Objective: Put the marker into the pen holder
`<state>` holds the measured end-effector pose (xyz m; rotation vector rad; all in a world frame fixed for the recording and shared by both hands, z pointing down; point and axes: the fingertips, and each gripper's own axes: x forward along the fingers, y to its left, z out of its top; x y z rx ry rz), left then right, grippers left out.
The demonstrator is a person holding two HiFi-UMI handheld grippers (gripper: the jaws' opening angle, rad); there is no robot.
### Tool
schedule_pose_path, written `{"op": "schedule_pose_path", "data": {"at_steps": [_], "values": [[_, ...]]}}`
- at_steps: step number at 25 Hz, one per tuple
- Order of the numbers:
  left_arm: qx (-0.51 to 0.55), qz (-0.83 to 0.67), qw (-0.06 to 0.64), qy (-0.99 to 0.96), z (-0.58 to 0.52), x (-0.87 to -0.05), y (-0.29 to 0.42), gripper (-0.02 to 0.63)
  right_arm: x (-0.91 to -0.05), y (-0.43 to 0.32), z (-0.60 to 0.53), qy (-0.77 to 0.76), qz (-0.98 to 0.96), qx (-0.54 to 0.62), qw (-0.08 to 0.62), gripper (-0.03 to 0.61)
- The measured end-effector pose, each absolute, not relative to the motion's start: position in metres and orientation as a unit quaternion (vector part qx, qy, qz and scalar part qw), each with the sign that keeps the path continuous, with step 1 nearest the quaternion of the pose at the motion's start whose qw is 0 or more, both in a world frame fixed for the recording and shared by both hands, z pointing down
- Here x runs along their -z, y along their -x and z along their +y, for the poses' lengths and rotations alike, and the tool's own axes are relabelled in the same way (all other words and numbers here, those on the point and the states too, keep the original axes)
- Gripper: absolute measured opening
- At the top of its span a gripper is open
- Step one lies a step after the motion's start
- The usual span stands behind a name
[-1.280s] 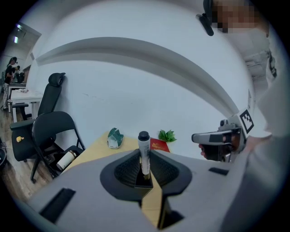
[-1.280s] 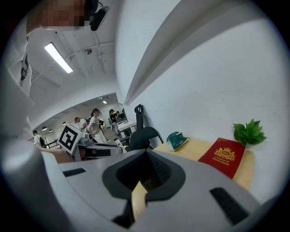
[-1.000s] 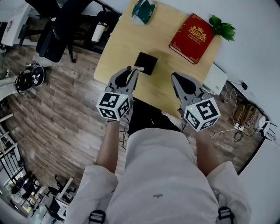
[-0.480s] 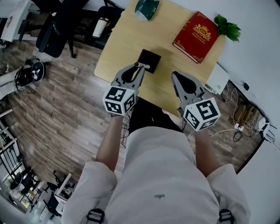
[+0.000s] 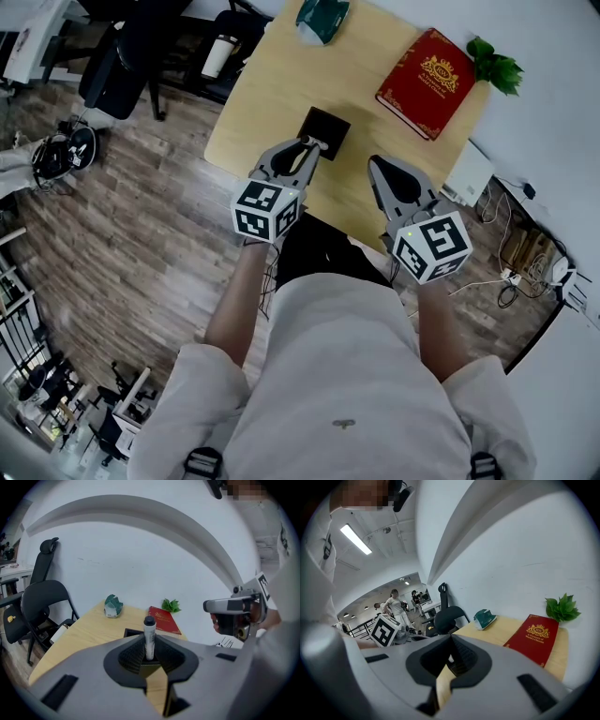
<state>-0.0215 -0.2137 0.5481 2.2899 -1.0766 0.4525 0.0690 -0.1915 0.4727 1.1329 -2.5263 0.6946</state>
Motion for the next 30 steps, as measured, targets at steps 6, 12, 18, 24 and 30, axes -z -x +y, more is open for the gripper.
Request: {"op": "schedule_pose_path", "data": {"at_steps": [6,12,18,24,30], "values": [[-0.181,-0.393,0.287,-0.855,-0.217,-0.559,0.017,0.064,-0.473,-0.066,-0.192,-0.39,-0.876,-0.242,0.146,-0.001],[-0.194,-0.386,0.284,-0.856,-0.219,-0.565,0.012,0.064,-0.477,-0.065,-0.19,-0.389,-0.875,-0.247,0.15,-0.002],[-0.21,-0.384,0.286,-0.853,-0.219,-0.572,0.008,0.064,-0.476,-0.064,-0.19,-0.391,-0.874,-0.248,0.15,-0.001],[-0.219,-0.383,0.291,-0.849,-0.221,-0.577,0.005,0.064,-0.476,-0.062,-0.188,-0.39,-0.873,-0.25,0.151,0.0],[-0.231,-0.376,0.298,-0.846,-0.221,-0.584,0.002,0.064,-0.479,-0.061,-0.187,-0.391,-0.872,-0.253,0.151,-0.002]]}}
